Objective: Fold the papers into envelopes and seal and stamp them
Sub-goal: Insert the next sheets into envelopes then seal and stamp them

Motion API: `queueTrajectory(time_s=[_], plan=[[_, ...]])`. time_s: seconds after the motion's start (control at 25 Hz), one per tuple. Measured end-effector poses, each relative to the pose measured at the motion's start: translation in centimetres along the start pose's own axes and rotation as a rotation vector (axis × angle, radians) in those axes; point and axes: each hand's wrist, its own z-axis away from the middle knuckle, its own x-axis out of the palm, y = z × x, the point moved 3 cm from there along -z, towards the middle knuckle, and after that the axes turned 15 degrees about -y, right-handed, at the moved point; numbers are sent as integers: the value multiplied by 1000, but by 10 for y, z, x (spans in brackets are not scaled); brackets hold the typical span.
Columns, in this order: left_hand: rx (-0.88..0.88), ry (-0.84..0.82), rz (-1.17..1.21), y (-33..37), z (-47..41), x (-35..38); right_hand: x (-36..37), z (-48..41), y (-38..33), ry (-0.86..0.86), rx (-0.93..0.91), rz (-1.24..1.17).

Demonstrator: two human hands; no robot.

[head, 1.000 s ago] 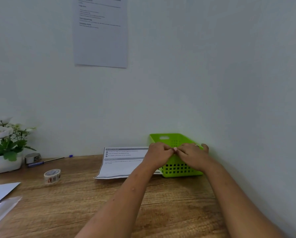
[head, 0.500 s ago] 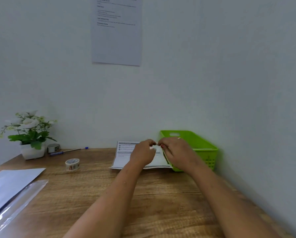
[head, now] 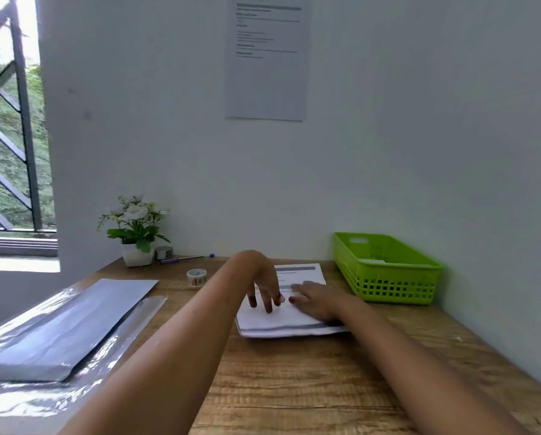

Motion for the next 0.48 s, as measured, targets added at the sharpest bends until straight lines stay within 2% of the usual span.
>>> queueTrajectory(time_s=[0.08,0.24,0.32,0.48], plan=[[9,100,89,-9,0,1,7,-3,-5,-16,59,67],[-103,483,204,-47,-29,7,27,-5,-20,-41,58,126],[-173,515,230,-66,-53,8,27,0,-26,7,64,154],[-127,477,239,-65,-59,19,24,-4,-24,146,100,105]])
